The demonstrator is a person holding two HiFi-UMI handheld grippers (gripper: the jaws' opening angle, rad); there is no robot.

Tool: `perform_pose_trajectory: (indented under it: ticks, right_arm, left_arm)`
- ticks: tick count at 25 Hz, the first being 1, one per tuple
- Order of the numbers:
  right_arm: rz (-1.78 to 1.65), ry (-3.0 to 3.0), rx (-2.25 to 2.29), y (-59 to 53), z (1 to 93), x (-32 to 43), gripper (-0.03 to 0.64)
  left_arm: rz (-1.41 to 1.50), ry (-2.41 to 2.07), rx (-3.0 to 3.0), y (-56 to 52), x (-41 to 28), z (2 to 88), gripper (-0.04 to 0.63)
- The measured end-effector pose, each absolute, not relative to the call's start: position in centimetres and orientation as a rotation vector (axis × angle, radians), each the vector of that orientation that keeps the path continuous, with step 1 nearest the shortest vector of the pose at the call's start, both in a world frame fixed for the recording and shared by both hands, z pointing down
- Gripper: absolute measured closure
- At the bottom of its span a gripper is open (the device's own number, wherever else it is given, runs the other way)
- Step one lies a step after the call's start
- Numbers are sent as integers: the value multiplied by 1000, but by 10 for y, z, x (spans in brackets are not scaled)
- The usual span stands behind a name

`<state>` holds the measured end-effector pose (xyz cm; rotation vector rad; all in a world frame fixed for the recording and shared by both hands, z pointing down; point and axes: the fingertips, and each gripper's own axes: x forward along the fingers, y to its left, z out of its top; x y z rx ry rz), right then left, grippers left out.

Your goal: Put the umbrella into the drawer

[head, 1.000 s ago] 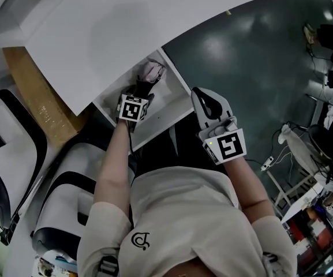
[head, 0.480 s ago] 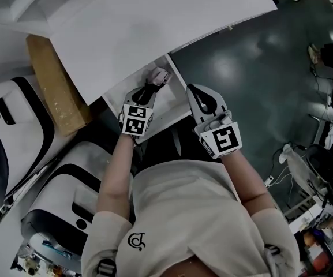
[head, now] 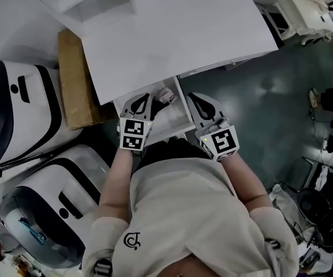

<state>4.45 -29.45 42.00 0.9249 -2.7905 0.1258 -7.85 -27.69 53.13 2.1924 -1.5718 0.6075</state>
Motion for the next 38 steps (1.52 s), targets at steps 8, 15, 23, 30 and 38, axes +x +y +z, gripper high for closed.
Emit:
perform_pose_trajectory:
  ticks: [8,15,23,30,38]
  right_arm:
    - [88,-2896,779,-313,379,31,611]
    - [-12,-3021,643,-315,336,7,611]
    - [-88,-3071,531,-307,316,-14,612]
    - [-165,-3081,508,-304,306,-19,612]
    - [-154,-3069,586,-311,305,-13,614]
  left_arm:
    - [438,-1849,2242,-272,-106,425,583]
    - [314,-2108,2172,-249,-149,357,583]
    - [173,-2249,2129,-217,-178,314,583]
    - [114,-2295,2149,-214,-186,294,583]
    - [118,-2246,2193,-223,-176,294,583]
